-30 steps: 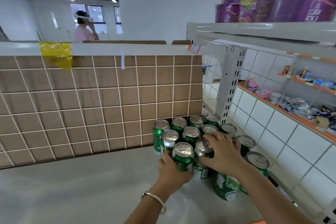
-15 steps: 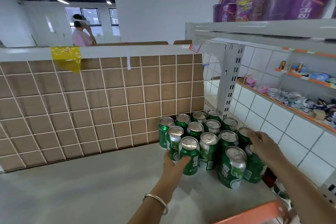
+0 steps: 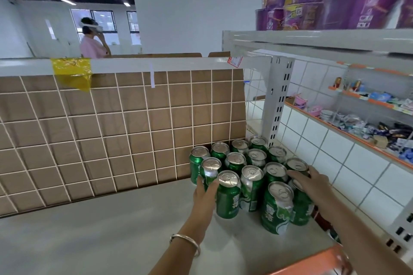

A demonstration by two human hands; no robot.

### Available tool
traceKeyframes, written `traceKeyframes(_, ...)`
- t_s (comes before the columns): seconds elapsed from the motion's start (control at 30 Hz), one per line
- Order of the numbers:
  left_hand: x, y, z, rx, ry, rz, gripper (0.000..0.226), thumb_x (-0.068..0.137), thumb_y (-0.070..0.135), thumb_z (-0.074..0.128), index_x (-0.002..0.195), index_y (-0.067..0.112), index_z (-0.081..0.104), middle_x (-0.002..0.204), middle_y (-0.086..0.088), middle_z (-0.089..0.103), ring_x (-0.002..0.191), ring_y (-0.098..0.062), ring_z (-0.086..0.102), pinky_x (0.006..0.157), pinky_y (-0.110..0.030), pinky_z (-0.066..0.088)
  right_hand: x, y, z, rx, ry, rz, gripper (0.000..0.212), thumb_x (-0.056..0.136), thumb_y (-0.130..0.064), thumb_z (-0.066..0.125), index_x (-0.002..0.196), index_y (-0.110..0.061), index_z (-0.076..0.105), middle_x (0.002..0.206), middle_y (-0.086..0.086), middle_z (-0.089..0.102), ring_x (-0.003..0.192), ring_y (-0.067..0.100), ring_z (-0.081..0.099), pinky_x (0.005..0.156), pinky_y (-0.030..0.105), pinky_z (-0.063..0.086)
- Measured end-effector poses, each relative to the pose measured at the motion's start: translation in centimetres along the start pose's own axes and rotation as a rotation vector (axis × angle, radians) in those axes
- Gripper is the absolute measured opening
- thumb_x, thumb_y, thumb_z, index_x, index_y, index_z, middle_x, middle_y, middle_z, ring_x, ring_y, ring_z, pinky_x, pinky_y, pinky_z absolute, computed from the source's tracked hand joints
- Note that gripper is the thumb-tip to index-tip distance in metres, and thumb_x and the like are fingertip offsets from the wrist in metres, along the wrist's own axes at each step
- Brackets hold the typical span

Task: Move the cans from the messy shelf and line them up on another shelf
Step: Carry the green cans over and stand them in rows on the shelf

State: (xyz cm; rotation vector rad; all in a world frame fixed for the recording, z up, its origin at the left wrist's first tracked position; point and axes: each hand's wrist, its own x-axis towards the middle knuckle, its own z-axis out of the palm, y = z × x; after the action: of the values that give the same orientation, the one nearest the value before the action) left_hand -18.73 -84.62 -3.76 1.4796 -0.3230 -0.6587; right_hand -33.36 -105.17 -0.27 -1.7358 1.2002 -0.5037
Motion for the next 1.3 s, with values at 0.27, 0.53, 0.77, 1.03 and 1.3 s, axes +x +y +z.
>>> traceKeyframes(0.27,2.6,-1.8,1.5,-0.142,0.125,-0.029,0.095,0.055,0.076,0.051,0.141,0.05,0.019,0.152,0.0,0.028,0.137,-0.026,0.035,0.112,-0.051,0.031,0.4,-0.1,-0.2,0.075,-0.078,0.029,0.073,0.08,-0.046,0.069,0.138,-0.018,0.035,0.137,0.016,0.043,0.118,0.033,0.048,0.099,0.045,0.043)
traceKeyframes(0.53,2.8,-2.1,2.8,-0.165,0.221,-0.007,0.08,0.06,0.079,0.044,0.135,0.057,0.023,0.153,0.001,0.027,0.138,-0.026,0.032,0.113,-0.052,0.028,1.6,-0.5,0.0,0.073,-0.15,-0.02,0.098,0.06,-0.071,0.068,0.141,-0.025,0.037,0.145,0.011,0.039,0.124,0.029,0.045,0.107,0.048,0.038)
traceKeyframes(0.77,3.7,-2.9,2.8,-0.155,0.301,0.007,0.063,0.068,0.074,0.041,0.128,0.059,0.029,0.149,0.0,0.034,0.136,-0.027,0.037,0.111,-0.052,0.031,2.2,0.0,0.2,0.141,-0.19,-0.012,0.078,0.074,-0.057,0.068,0.138,-0.024,0.038,0.137,0.01,0.049,0.116,0.03,0.052,0.102,0.046,0.043)
traceKeyframes(1.03,4.1,-2.7,3.3,-0.173,0.305,0.01,0.066,0.069,0.073,0.039,0.132,0.053,0.031,0.149,-0.002,0.035,0.135,-0.027,0.038,0.111,-0.052,0.032,2.1,-0.1,0.9,0.076,-0.074,-0.038,0.056,0.082,-0.046,0.066,0.125,-0.017,0.048,0.125,0.013,0.053,0.103,0.026,0.053,0.084,0.034,0.043)
traceKeyframes(1.3,0.0,-1.3,-0.4,-0.142,0.202,-0.11,0.066,0.091,0.059,0.034,0.147,0.04,0.005,0.158,0.003,0.008,0.144,-0.024,0.019,0.116,-0.043,0.022,-2.0,-2.4,0.8,-0.104,0.23,-0.247,0.063,0.085,-0.03,0.059,0.14,-0.008,0.039,0.146,0.018,0.03,0.133,0.035,0.031,0.108,0.046,0.03)
